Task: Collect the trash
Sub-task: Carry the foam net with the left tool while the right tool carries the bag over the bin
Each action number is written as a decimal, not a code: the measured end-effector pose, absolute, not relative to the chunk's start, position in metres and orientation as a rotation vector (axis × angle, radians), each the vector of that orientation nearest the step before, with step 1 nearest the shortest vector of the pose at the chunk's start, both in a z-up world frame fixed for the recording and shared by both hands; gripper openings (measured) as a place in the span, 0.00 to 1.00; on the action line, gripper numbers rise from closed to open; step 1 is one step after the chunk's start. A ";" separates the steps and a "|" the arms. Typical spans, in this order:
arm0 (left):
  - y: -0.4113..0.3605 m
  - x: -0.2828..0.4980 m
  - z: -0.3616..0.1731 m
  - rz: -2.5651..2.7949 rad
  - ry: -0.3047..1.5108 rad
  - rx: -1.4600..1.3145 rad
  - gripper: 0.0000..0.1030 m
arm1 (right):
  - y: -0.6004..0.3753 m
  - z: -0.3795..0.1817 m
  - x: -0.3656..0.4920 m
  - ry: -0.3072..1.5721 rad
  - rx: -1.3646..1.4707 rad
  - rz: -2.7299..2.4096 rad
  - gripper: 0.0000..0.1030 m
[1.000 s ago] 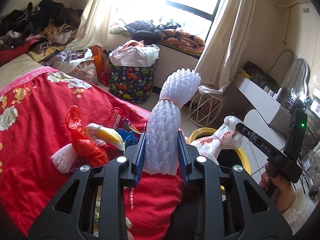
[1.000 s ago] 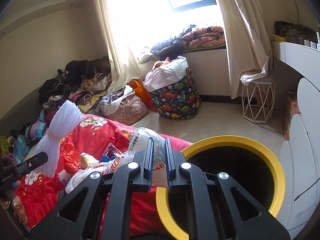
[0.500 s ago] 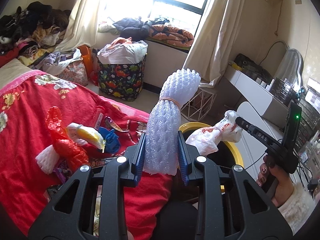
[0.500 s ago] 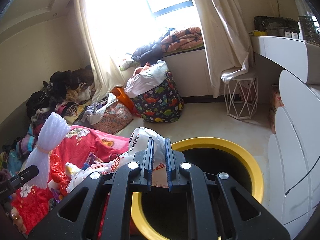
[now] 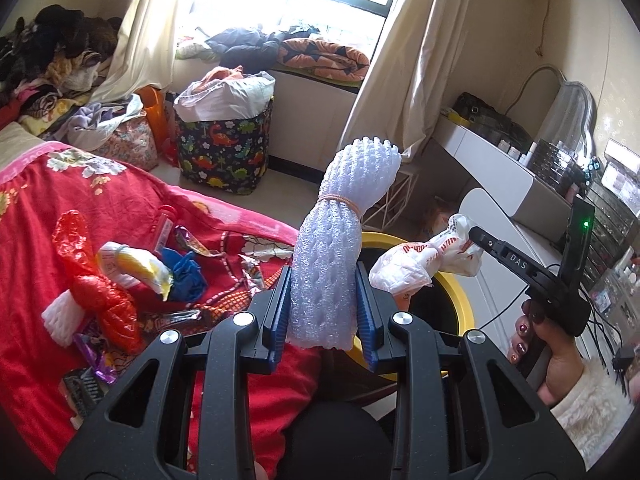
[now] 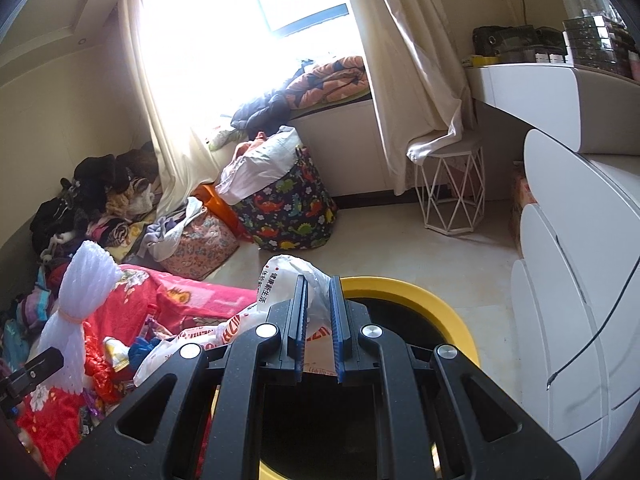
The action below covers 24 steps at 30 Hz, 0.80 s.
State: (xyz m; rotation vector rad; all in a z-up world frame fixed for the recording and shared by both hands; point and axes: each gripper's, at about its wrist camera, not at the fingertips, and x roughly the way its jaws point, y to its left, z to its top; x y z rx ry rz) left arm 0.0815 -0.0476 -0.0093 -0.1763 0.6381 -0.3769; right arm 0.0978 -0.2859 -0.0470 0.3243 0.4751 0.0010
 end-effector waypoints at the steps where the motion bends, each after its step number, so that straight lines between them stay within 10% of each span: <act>1: -0.050 0.082 -0.010 -0.381 0.640 -0.173 0.22 | -0.288 -0.048 0.098 0.475 0.326 -0.006 0.10; 24: -0.113 0.111 -0.034 -0.478 0.707 -0.132 0.22 | -0.322 -0.079 0.095 0.519 0.242 -0.168 0.10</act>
